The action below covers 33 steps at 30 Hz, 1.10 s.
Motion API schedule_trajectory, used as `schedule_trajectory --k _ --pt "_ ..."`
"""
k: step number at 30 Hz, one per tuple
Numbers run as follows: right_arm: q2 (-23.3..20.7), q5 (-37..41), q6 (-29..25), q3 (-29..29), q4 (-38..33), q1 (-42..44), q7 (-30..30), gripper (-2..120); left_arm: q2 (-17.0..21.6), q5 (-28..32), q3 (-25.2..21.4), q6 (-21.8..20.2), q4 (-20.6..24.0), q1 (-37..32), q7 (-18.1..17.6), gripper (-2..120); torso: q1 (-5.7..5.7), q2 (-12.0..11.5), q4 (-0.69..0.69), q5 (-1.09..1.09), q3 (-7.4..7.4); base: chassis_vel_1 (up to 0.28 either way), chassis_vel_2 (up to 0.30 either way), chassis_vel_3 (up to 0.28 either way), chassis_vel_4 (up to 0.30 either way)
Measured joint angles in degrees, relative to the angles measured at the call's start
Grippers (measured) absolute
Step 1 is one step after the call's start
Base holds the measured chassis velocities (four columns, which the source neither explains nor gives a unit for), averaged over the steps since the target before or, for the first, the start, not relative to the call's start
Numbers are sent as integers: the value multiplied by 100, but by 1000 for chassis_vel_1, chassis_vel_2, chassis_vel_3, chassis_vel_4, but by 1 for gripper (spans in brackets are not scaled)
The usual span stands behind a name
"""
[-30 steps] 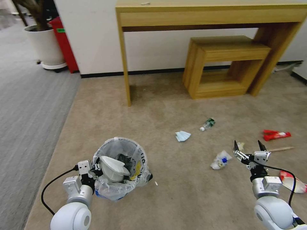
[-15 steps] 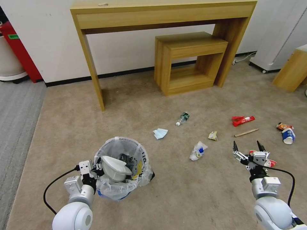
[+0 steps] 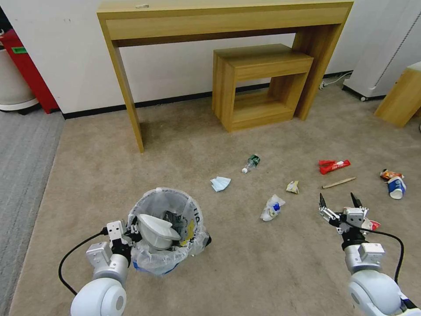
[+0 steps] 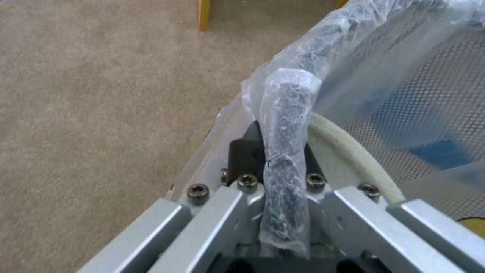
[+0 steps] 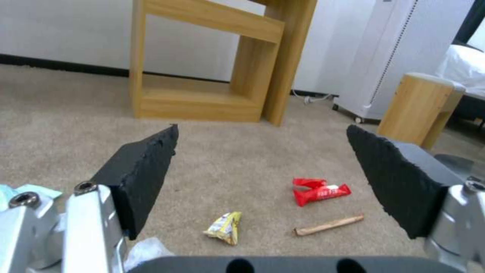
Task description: Pick up the trash bin and place the garbage on the floor into it.
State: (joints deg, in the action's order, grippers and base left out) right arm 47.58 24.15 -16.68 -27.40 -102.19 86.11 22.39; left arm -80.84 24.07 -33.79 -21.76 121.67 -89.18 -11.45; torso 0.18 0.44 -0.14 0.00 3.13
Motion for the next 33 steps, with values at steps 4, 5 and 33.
schedule_trajectory --k 4,5,33 --pt "8 -6 -1 0 -1 1 -3 84 -3 16 1 13 1 2 -2 0 0 -1 0 0 0 -63 72 66 -78" --pt "10 -12 -9 2 -2 0 -9 84 -5 23 2 19 1 4 -2 0 0 0 0 0 0 -58 80 57 -70" --pt "-29 120 -311 302 271 -224 -184 93 -62 69 34 54 -158 148 -47 0 0 -1 -1 0 0 -47 51 53 -56"
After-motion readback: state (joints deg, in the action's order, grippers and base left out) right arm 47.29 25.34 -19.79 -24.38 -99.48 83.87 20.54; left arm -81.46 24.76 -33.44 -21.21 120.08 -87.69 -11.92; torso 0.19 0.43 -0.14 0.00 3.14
